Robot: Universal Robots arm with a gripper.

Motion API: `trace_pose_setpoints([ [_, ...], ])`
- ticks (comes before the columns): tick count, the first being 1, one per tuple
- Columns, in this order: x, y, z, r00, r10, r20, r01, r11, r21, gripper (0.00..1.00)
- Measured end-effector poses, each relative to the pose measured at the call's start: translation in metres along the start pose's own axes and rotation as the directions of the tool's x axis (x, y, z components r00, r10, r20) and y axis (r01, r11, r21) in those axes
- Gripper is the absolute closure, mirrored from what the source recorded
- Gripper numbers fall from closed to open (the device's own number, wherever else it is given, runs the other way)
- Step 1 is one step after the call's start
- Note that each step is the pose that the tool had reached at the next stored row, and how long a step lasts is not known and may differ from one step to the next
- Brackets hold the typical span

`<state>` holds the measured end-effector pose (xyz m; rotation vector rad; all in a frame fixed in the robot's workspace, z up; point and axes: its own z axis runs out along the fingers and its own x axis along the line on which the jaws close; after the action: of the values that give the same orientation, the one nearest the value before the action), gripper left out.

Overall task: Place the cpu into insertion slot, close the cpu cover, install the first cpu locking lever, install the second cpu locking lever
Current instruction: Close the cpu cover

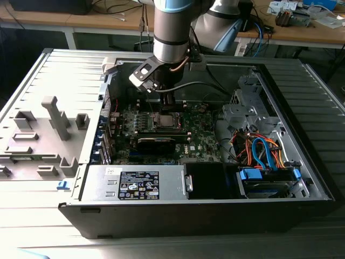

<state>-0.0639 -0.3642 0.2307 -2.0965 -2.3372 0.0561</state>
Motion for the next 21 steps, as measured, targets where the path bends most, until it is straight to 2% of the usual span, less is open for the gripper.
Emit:
trace_pose_setpoints([
  [21, 0.0017, -0.0137, 0.0096, 1.0000, 0.000, 0.0000, 0.000, 1.0000, 0.0000, 0.89],
])
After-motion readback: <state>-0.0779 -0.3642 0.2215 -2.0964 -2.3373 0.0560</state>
